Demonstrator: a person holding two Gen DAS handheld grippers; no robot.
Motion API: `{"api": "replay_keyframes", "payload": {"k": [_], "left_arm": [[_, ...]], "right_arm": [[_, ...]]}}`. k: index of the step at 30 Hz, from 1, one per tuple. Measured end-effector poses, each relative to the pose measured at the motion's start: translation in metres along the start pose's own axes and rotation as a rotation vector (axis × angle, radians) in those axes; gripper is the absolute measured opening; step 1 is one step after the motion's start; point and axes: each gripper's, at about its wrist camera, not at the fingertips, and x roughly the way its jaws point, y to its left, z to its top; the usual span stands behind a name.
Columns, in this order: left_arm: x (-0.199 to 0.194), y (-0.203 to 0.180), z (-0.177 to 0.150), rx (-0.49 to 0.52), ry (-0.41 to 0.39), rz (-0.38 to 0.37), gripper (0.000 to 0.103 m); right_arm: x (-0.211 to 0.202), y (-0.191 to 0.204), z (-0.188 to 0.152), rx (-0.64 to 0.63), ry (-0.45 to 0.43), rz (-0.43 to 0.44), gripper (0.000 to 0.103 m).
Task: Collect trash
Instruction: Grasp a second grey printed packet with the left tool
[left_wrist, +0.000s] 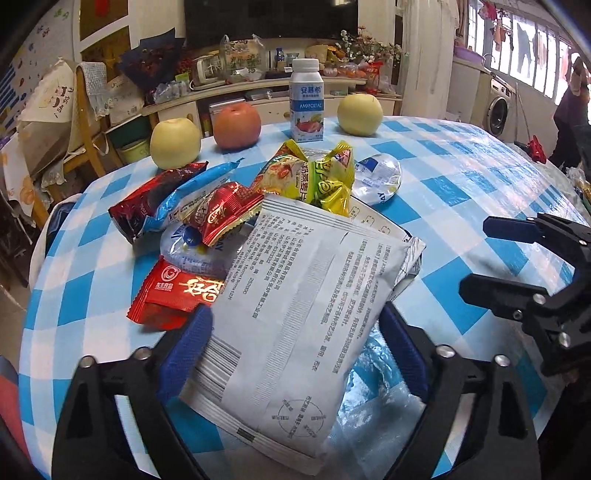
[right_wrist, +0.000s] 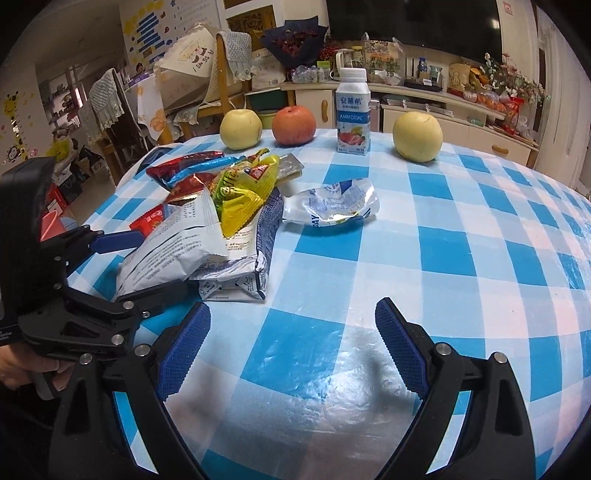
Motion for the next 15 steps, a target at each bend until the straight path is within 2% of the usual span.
{"api": "replay_keyframes", "payload": {"k": [2,3,5,9,10,11,15], "left_arm": [[-0.005,-0.006,-0.001,0.025,-0.012,0.003,0.068],[-0.008,-0.010,-0.002,0.046,-0.015,0.011,0.064],[-0.012,-0.017,-0.005,0.085,-0.023,0.025,0.050],[-0.022,-0.012,-0.005,0.076,-0.032,-0.014,0.031],[-0.023,-0.010,-0.005,0.069,-0.030,-0.025,0.014],[-0.024,-0.005,-0.005,0.055,-0.021,-0.023,0.011],[-0.020,0.013,-0.007,-0.008,-0.006,-0.016,0.013]], "right_arm": [[0.002,-0.001,0.002,0.001,0.005,0.000,0.091],[0.003,0.000,0.003,-0.001,0.005,0.000,0.091],[0.004,0.000,0.006,-0.006,0.003,0.005,0.091],[0.011,0.001,0.013,-0.027,0.002,0.005,0.091],[0.012,0.001,0.015,-0.031,0.003,0.005,0.091],[0.014,0.002,0.017,-0.035,0.004,0.007,0.091],[0.018,-0.001,0.019,-0.026,0.008,0.012,0.091]]}}
